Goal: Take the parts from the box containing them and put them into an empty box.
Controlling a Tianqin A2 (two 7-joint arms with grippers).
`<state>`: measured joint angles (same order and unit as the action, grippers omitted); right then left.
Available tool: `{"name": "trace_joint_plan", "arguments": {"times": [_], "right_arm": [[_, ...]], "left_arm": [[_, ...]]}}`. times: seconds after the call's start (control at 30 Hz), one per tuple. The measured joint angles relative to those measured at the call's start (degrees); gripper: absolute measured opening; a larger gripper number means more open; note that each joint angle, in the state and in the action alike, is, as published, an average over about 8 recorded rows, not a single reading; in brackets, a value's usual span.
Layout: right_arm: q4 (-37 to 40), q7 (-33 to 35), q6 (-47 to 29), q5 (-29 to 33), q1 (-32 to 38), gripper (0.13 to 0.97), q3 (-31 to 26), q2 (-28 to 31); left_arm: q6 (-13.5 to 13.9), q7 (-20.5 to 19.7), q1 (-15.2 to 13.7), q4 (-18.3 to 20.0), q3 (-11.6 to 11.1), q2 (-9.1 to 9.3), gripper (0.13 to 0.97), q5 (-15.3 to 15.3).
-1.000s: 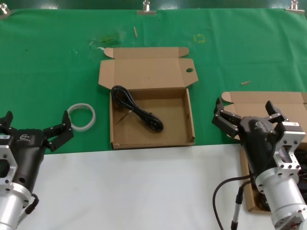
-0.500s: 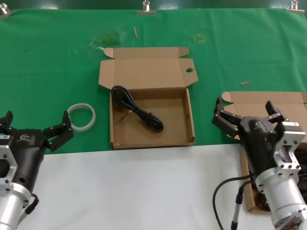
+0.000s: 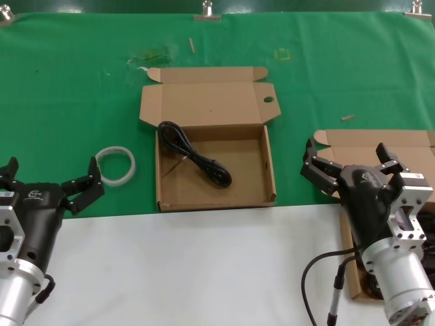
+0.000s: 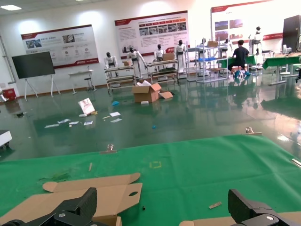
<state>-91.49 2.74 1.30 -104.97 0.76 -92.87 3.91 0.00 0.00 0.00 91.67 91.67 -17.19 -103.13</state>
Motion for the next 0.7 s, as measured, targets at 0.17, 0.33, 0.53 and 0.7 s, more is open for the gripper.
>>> {"name": "trace_joint_plan", "arguments": {"times": [0.17, 0.33, 0.53, 0.7], "right_arm": [[0.0, 0.0, 0.0, 0.0, 0.0, 0.966, 0.0, 0.0], [0.0, 0.0, 0.0, 0.0, 0.0, 0.966, 0.0, 0.0], [0.0, 0.0, 0.0, 0.0, 0.0, 0.966, 0.0, 0.0], [0.0, 0.0, 0.0, 0.0, 0.0, 0.966, 0.0, 0.0]], "left_arm": [[0.0, 0.0, 0.0, 0.0, 0.0, 0.00, 0.966, 0.0], [0.0, 0.0, 0.0, 0.0, 0.0, 0.00, 0.966, 0.0], [0.0, 0.0, 0.0, 0.0, 0.0, 0.00, 0.966, 0.0], [0.0, 0.0, 0.0, 0.0, 0.0, 0.00, 0.966, 0.0]]}}
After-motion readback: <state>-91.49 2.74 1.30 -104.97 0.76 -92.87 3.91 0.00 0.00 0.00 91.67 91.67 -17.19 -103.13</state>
